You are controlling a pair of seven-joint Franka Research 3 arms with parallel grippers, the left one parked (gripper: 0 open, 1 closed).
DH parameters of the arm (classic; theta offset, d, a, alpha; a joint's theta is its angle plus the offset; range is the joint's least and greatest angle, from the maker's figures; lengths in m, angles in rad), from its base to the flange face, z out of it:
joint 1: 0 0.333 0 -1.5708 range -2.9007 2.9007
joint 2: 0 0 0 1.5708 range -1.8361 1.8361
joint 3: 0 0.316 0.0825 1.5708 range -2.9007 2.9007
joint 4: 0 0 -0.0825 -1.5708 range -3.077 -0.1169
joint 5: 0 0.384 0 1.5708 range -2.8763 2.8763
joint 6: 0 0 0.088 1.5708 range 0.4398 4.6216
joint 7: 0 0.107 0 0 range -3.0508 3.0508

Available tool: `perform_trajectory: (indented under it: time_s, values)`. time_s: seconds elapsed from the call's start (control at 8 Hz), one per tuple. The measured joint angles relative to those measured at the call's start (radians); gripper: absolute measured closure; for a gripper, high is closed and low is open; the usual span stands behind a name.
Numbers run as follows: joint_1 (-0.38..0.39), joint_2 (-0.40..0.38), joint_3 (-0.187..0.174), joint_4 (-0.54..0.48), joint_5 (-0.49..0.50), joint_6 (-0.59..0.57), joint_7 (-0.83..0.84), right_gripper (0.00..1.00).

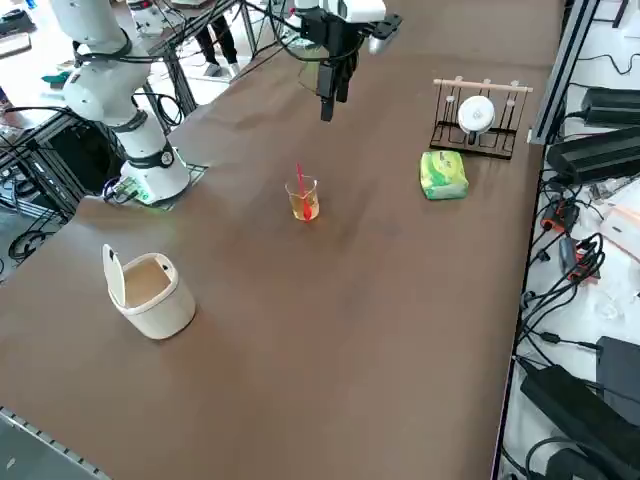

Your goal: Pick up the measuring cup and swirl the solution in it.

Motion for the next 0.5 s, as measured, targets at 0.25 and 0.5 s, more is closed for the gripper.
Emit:
perform_trajectory:
  time_s: [0.25,0.5]
  values:
    - [-0.050,-0.051,-0.003,0.022,0.009,-0.013,-0.037,0.00]
    - [-0.053,-0.080,0.000,0.079,0.022,-0.085,-0.037,0.00]
